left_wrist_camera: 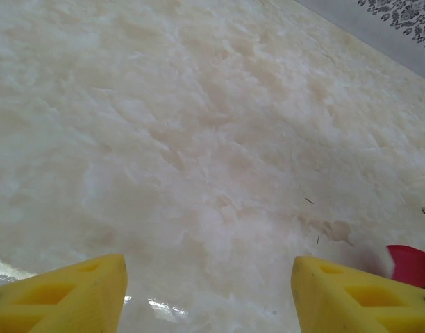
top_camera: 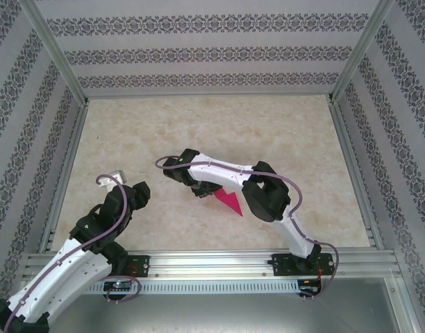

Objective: Fold a paper plane with a square sheet of paper (pick it up from the middle)
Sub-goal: Turn over the paper at the bottom-center of the table.

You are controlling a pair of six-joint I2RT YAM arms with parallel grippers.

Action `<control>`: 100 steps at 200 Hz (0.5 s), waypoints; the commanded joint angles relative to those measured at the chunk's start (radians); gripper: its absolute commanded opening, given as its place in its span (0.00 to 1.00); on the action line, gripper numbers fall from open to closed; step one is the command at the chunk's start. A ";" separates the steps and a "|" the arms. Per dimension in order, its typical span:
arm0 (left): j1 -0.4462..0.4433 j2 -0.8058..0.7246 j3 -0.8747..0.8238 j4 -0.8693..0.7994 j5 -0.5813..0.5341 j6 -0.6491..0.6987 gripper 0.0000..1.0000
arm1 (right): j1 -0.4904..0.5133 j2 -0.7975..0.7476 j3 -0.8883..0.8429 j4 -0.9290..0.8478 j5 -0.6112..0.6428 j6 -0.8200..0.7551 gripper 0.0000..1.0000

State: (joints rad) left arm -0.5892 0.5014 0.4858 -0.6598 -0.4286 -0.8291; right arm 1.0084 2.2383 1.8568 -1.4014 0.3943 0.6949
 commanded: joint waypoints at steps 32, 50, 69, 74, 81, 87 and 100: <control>0.014 0.026 0.006 -0.014 0.015 -0.007 0.65 | 0.007 -0.222 -0.107 0.298 -0.175 -0.052 0.53; 0.014 0.049 0.010 0.013 0.046 0.000 0.65 | -0.007 -0.373 -0.241 0.451 -0.230 -0.067 0.57; 0.014 0.083 0.009 0.057 0.117 0.014 0.66 | -0.062 -0.540 -0.445 0.585 -0.263 -0.030 0.61; 0.014 0.095 0.006 0.081 0.143 0.020 0.66 | -0.084 -0.583 -0.501 0.638 -0.295 -0.024 0.61; 0.014 0.113 0.001 0.104 0.179 0.028 0.66 | -0.117 -0.637 -0.593 0.698 -0.335 -0.011 0.61; 0.014 0.132 -0.002 0.131 0.212 0.034 0.66 | -0.149 -0.687 -0.661 0.744 -0.364 0.005 0.60; 0.014 0.181 -0.011 0.202 0.305 0.047 0.66 | -0.215 -0.773 -0.794 0.838 -0.425 0.038 0.56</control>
State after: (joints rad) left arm -0.5888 0.6224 0.4858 -0.6086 -0.2932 -0.8181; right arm 0.8940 1.5532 1.2705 -0.7979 0.1020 0.6701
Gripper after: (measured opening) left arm 0.658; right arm 0.584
